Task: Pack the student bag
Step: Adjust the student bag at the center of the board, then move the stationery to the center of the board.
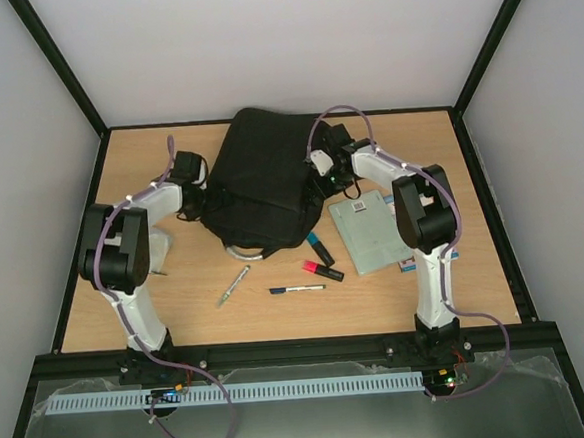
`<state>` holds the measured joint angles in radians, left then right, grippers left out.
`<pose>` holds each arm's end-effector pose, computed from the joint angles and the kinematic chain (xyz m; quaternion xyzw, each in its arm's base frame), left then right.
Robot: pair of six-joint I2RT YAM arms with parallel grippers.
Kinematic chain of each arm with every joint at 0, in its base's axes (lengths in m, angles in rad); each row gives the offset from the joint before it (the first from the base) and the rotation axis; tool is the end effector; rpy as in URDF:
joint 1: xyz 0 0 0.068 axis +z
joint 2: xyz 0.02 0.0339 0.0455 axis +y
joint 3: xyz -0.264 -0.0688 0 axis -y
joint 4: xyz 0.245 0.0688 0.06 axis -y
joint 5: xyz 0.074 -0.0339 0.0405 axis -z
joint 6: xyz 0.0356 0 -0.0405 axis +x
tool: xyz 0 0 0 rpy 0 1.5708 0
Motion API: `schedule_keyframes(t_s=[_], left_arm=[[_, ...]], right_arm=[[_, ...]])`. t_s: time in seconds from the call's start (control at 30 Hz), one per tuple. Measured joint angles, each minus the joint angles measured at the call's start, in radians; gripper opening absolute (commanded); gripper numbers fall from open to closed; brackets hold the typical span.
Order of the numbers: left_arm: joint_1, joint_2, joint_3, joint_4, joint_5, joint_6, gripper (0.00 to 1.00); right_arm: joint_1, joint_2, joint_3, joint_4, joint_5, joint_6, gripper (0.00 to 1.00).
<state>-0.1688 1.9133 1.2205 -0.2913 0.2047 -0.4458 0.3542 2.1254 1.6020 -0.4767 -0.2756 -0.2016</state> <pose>0.3889 -0.0736 0.1612 -0.1022 0.9472 -0.1802 0.2446 0.4278 0.1685 0.1763 -0.2979 0.9034 0.1527 0.2680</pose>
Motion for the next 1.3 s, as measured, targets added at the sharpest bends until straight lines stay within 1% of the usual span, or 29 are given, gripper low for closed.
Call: schedule_keyframes(t_s=[0.2,0.37,0.47,0.53,0.63,0.7,0.77,0.87,0.93,1.0,1.03,1.13,1.2,1.3], left_arm=[[-0.047,-0.195,-0.205,-0.043,-0.087,-0.021,0.91],[-0.048,-0.310,-0.320,-0.078,-0.125,-0.049,0.92],[-0.049,-0.348,-0.340,-0.102,-0.133,-0.060,0.95],[-0.051,-0.377,-0.340,-0.121,-0.146,-0.063,0.98],[-0.055,-0.459,-0.328,-0.156,-0.172,-0.064,0.99],[-0.064,-0.532,-0.307,-0.177,-0.188,-0.068,0.99],[-0.089,-0.596,-0.285,-0.188,-0.200,-0.067,0.96],[-0.171,-0.680,-0.277,-0.206,-0.218,-0.065,0.91],[-0.246,-0.720,-0.282,-0.230,-0.224,-0.066,0.86],[-0.322,-0.759,-0.304,-0.256,-0.222,-0.072,0.75],[-0.355,-0.775,-0.319,-0.270,-0.216,-0.077,0.73],[-0.406,-0.804,-0.363,-0.312,-0.200,-0.097,0.75],[-0.433,-0.807,-0.401,-0.343,-0.199,-0.114,0.79],[-0.454,-0.806,-0.455,-0.384,-0.200,-0.138,0.82]], right_arm=[[0.055,0.004,0.015,-0.009,0.015,0.000,0.94],[0.102,0.025,0.065,-0.043,0.007,-0.003,0.95],[0.109,0.029,0.093,-0.062,-0.003,-0.004,0.99],[0.111,0.015,0.091,-0.067,-0.001,-0.003,0.99],[0.111,-0.054,0.047,-0.077,0.010,-0.016,0.99],[0.111,-0.158,-0.006,-0.103,0.016,-0.035,1.00],[0.111,-0.268,-0.056,-0.118,0.018,-0.055,1.00],[0.111,-0.438,-0.166,-0.129,0.012,-0.093,0.94],[0.112,-0.533,-0.266,-0.138,0.003,-0.120,0.86],[0.114,-0.603,-0.376,-0.148,-0.002,-0.145,0.82],[0.116,-0.628,-0.429,-0.153,-0.002,-0.156,0.79],[0.122,-0.674,-0.547,-0.170,0.008,-0.183,0.74],[0.125,-0.693,-0.597,-0.173,0.017,-0.195,0.68],[0.126,-0.692,-0.627,-0.172,0.024,-0.208,0.64]])
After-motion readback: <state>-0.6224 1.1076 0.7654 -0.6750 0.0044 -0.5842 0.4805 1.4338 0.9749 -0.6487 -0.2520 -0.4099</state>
